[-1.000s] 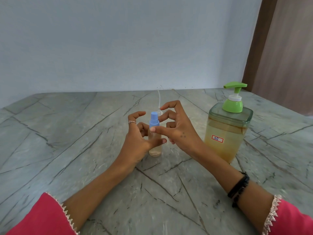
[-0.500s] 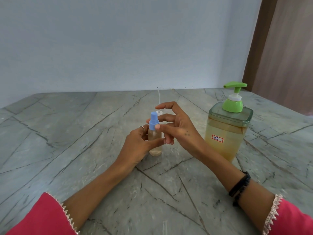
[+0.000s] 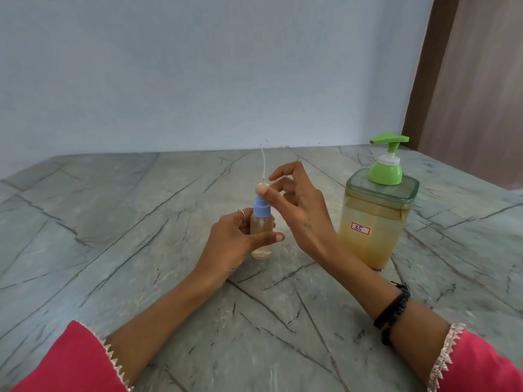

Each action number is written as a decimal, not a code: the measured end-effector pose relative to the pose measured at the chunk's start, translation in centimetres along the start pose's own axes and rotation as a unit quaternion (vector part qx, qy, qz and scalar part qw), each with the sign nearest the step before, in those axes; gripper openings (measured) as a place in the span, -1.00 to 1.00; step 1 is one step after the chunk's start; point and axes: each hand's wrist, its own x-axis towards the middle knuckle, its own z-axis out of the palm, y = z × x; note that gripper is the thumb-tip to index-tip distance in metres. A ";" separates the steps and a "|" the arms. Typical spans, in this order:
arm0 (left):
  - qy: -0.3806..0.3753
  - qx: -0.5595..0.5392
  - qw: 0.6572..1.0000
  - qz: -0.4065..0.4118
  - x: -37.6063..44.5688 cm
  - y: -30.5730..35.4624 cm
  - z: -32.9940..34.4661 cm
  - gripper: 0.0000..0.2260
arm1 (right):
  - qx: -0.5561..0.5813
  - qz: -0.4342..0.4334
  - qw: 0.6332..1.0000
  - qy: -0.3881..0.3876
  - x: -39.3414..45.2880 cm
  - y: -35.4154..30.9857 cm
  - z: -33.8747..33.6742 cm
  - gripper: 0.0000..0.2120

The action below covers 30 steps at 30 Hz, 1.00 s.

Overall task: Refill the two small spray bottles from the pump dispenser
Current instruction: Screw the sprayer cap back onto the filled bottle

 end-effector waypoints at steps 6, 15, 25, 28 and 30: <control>0.007 -0.009 1.000 -0.012 0.1 -0.1 -0.1 -0.66 | -0.206 -0.006 0.977 0.062 -0.1 0.2 -0.8 -0.86; 0.005 -0.021 1.000 -0.003 0.2 -0.1 -0.1 -0.67 | -0.462 0.100 0.879 -0.069 0.0 0.2 -0.5 -0.64; 0.001 -0.035 0.999 0.009 0.3 -0.3 -0.1 -0.65 | -0.530 0.149 0.819 -0.162 -0.3 0.2 0.0 -0.60; 0.002 -0.033 0.999 0.010 0.3 -0.3 -0.1 -0.66 | -0.514 0.115 0.832 -0.174 -0.3 0.1 0.3 -0.64; 0.005 -0.025 1.000 0.010 0.3 -0.3 -0.2 -0.68 | -0.504 0.091 0.839 -0.186 -0.4 -0.1 0.3 -0.61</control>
